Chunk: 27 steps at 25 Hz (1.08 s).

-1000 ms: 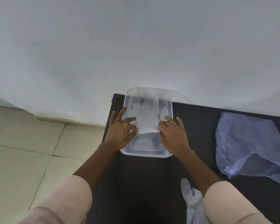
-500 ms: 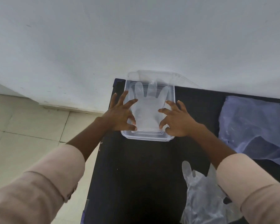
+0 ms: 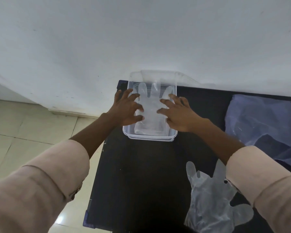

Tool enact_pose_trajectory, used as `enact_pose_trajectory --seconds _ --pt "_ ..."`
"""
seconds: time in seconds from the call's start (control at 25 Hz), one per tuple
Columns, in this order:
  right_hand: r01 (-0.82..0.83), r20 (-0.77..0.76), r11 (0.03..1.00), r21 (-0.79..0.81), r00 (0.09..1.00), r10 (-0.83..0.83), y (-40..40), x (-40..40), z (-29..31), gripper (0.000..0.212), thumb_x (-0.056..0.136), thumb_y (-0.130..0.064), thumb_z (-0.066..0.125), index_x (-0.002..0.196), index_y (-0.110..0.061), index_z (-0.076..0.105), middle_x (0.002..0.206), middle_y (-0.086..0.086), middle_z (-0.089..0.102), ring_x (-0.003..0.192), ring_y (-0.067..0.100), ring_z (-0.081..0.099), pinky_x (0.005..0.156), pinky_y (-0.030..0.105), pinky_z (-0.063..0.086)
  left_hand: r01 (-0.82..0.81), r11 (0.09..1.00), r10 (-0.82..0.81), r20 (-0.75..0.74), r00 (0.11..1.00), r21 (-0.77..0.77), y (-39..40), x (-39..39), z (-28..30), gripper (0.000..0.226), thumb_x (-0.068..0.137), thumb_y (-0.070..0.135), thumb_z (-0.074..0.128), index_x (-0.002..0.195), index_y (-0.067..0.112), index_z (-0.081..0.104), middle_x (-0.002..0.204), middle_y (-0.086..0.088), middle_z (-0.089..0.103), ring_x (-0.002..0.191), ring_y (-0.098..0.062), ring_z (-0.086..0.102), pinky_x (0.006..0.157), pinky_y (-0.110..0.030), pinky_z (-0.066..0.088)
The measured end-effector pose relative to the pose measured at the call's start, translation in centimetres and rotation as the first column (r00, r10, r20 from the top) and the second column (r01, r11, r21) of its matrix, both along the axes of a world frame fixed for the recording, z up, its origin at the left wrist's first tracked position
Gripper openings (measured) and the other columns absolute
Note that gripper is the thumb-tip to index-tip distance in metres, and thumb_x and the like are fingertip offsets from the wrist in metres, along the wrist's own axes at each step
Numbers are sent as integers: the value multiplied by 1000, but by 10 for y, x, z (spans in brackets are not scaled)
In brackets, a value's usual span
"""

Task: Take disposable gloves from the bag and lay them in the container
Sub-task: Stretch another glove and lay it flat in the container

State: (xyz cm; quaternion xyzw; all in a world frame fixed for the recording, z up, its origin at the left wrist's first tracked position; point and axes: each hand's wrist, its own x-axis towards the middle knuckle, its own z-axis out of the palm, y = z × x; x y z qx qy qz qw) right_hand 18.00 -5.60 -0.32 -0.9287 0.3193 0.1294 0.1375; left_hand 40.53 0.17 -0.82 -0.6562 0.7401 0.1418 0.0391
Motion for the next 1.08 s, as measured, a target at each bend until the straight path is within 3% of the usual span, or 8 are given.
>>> enact_pose_trajectory --seconds 0.08,0.12,0.2,0.32,0.4,0.56,0.88,1.08 --pt "142 282 990 -4 950 -135 8 -8 17 40 92 -23 54 132 -24 53 151 7 40 143 31 24 111 51 21 -172 980 134 -310 941 -98 2 -13 17 30 88 42 64 114 26 67 136 -4 59 129 -27 48 109 -46 32" --pt "224 409 972 66 883 -231 12 -12 26 35 92 -24 56 126 -22 57 141 6 51 135 28 37 106 47 31 -266 961 198 -478 856 -78 4 -20 27 28 89 36 66 114 24 67 126 -3 65 118 -23 56 102 -38 41" --pt "349 552 867 356 670 -496 25 -22 44 22 92 -24 58 112 -20 64 118 0 65 112 17 58 89 30 45 -349 936 284 -692 663 50 11 -38 49 20 88 26 68 108 22 67 108 -1 69 102 -19 63 90 -31 50" --pt "371 510 623 689 362 -780 51 -39 65 13 94 -22 56 97 -22 68 98 -6 71 93 9 66 73 22 48 -306 918 364 -837 408 251 34 -64 74 11 91 18 64 94 27 71 100 2 71 96 -19 66 75 -25 52" --pt "356 480 536 766 238 -844 79 -56 74 13 95 -22 56 92 -24 68 96 -5 71 91 13 67 74 27 50 -250 922 370 -867 333 297 58 -83 87 14 93 21 62 93 30 72 100 3 74 95 -17 68 77 -28 52" --pt "427 445 434 793 81 -892 143 -92 82 12 94 -23 58 88 -24 68 98 -1 72 94 16 67 75 30 52 -169 932 360 -870 338 320 107 -122 92 12 92 26 61 98 28 71 105 0 74 98 -19 68 84 -34 51" --pt "543 223 157 825 -58 -973 252 -174 45 9 89 -21 60 91 -20 69 98 1 73 91 16 67 71 30 49 -49 874 464 -802 375 483 191 -207 41 18 93 22 59 107 20 70 100 0 73 87 -13 63 78 -33 45" --pt "723 55 -84 686 -167 -984 305 -217 -22 18 85 -24 60 69 -14 61 78 7 66 68 21 59 56 25 41 -70 787 582 -701 412 613 224 -231 -5 13 93 19 59 99 22 70 98 1 71 87 -14 64 80 -35 47"
